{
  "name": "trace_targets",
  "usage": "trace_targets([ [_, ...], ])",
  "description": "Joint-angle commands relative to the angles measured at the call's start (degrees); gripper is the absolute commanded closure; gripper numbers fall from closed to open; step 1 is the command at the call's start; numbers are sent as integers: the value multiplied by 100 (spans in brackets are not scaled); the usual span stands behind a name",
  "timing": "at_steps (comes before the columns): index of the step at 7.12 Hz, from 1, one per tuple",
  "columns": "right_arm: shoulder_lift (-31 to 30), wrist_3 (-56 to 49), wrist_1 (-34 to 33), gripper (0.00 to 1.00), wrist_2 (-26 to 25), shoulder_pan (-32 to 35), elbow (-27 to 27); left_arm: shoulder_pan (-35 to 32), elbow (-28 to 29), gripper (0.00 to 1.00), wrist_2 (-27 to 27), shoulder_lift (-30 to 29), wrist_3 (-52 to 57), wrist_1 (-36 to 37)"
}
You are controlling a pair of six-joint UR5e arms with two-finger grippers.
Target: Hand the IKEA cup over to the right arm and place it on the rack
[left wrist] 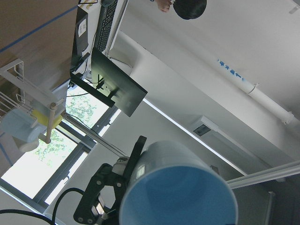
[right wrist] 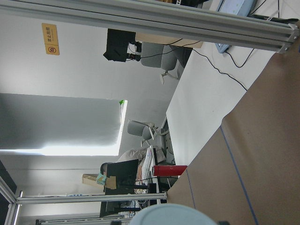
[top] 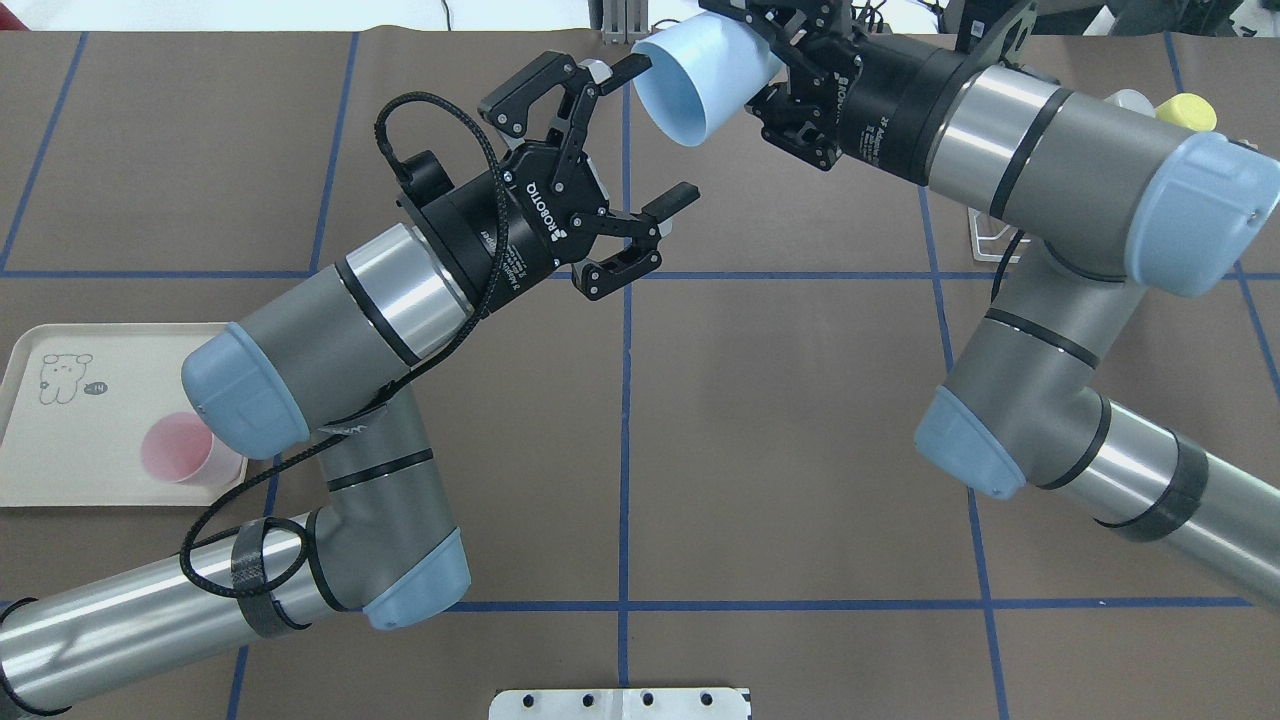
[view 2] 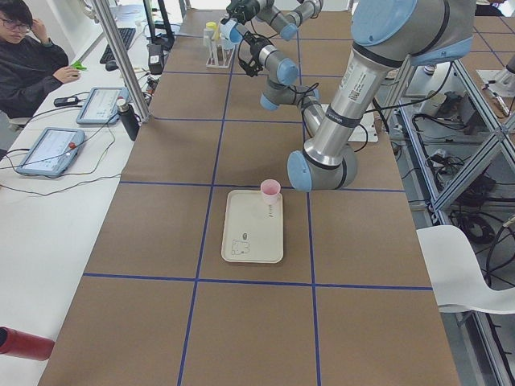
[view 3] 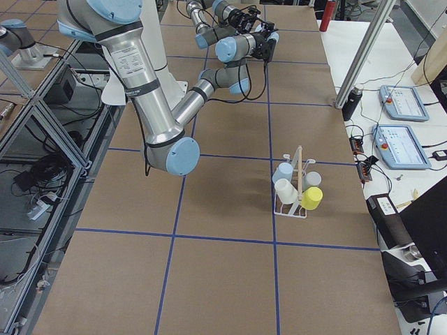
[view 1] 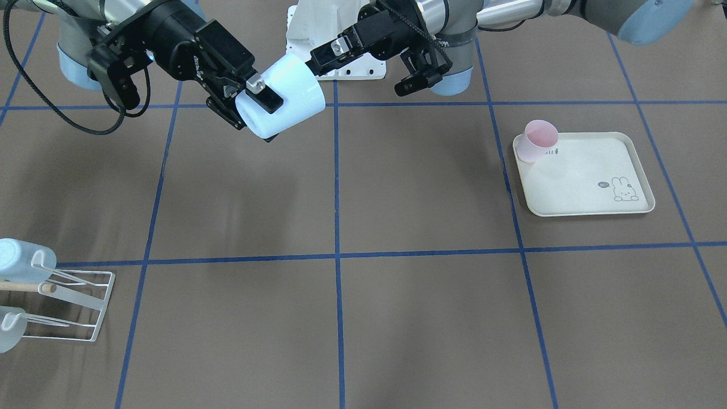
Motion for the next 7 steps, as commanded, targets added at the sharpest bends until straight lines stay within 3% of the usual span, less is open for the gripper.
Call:
trace_targets([
  [1, -3, 17, -16, 100, 1, 347, -16, -39, 7, 0, -23, 8, 8, 0],
  [3, -64, -114, -42, 100, 36, 758, -120, -135, -2, 0, -58, 8, 121, 35],
  [6, -521, -1763, -103, 100, 45, 1261, -646, -136, 42, 0, -58, 200, 1935, 88],
  [7, -530, -2228, -443, 100, 63, 1410, -701, -153, 42, 0, -67, 210, 2437, 357],
])
